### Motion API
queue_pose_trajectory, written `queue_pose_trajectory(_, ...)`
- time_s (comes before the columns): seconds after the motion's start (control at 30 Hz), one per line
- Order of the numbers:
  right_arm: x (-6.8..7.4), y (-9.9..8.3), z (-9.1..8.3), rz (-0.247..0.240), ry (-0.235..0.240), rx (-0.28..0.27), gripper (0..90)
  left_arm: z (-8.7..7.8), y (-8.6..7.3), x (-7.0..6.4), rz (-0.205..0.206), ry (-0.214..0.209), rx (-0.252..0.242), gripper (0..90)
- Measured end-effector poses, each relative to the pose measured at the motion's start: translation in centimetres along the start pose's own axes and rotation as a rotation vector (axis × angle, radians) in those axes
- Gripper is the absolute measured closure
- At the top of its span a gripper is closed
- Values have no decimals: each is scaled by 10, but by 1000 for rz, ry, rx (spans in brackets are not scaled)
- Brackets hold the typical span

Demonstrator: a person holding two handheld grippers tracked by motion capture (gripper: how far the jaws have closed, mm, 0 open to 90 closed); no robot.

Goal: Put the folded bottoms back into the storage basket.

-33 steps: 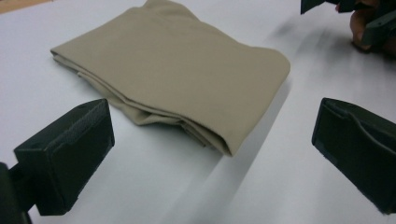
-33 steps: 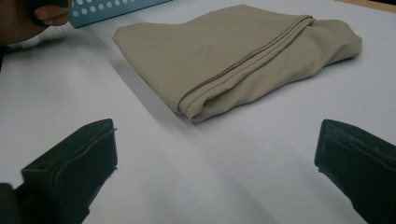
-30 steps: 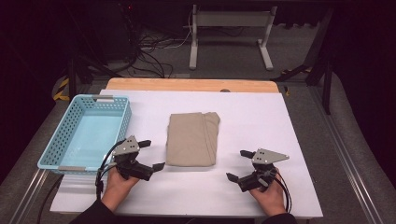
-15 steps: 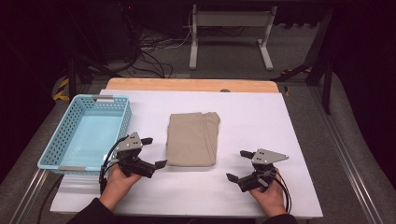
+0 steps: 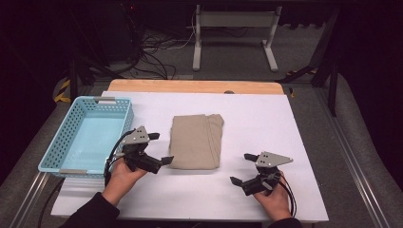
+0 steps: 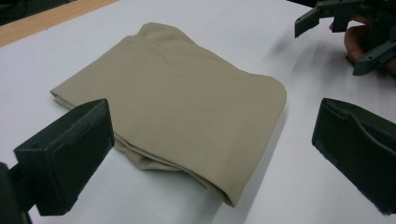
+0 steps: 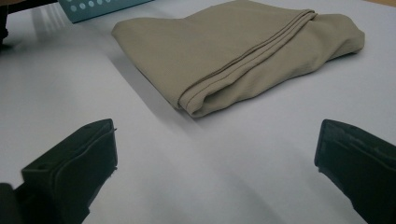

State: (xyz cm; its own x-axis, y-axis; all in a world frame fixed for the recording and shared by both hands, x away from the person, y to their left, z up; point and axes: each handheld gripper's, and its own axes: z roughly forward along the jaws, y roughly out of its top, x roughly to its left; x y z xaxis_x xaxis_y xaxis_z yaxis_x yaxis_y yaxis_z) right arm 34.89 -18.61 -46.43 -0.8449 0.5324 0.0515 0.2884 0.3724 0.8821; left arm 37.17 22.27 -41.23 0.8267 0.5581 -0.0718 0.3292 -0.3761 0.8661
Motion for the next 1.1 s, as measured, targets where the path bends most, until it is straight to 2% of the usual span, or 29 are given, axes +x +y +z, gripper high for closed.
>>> queue_pose_trajectory(0.2, 0, 0, 0, 0, -3, 1, 0, 5, 7, 5, 1, -1, 12, 0)
queue_pose_trajectory(0.4, 0, 0, 0, 1, -6, 3, 0, 11, 12, 13, -27, -10, 17, 0)
queue_pose_trajectory(0.57, 0, 0, 0, 1, -9, 4, 0, 16, 18, 18, -35, -7, 18, 0)
queue_pose_trajectory(1.1, 0, -1, -1, 5, -22, 2, 0, 30, 33, 29, -33, 9, 28, 0)
